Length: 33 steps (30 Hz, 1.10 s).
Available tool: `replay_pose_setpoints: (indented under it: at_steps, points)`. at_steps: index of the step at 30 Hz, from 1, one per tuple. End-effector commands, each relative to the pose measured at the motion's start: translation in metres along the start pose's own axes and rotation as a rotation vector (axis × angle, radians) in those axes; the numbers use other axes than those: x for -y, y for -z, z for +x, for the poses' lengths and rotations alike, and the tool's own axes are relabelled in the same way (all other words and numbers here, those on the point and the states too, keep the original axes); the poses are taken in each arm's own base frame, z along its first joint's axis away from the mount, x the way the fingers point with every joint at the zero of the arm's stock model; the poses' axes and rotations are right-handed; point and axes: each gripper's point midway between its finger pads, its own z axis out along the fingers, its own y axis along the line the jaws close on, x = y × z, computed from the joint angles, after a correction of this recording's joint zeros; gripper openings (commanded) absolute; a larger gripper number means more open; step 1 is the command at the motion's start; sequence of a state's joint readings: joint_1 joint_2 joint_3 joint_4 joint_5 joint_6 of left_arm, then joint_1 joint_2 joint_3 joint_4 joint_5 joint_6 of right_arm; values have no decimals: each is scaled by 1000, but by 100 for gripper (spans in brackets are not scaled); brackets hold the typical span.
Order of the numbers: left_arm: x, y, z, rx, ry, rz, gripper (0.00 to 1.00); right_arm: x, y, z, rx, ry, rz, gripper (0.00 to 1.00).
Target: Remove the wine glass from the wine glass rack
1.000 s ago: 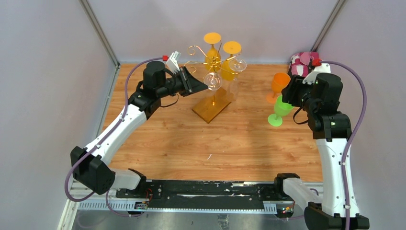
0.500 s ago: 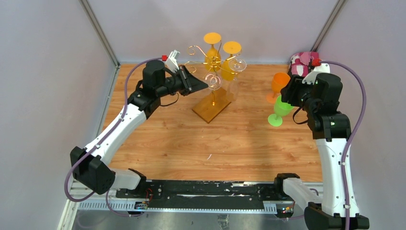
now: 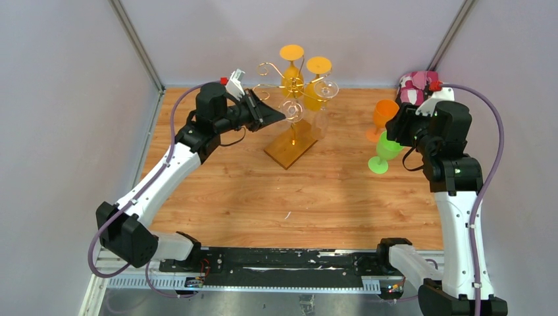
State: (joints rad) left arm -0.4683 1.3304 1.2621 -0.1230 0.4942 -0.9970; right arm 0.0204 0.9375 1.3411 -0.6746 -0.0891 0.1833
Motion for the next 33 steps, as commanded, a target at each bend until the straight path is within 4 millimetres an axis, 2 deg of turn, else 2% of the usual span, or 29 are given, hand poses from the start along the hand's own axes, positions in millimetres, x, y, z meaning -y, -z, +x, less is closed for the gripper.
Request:
replay_pose_setpoints:
  at_steps: [1, 16, 22, 29, 33]
  points:
    - [15, 10, -8, 58, -14, 24, 0, -1, 1, -1, 16, -9, -11, 55]
    - [17, 29, -23, 165, 18, 29, 0, -2, 0, 1, 13, -9, -21, 55]
    - [15, 21, -34, 171, 14, 48, 0, -2, 0, 1, 14, -8, -23, 55]
    - [28, 7, -53, 189, -15, 91, 0, -2, 0, 2, 17, -8, -21, 55]
    - [33, 3, -55, 178, -9, 109, 0, -2, -1, 3, 15, -9, -21, 55]
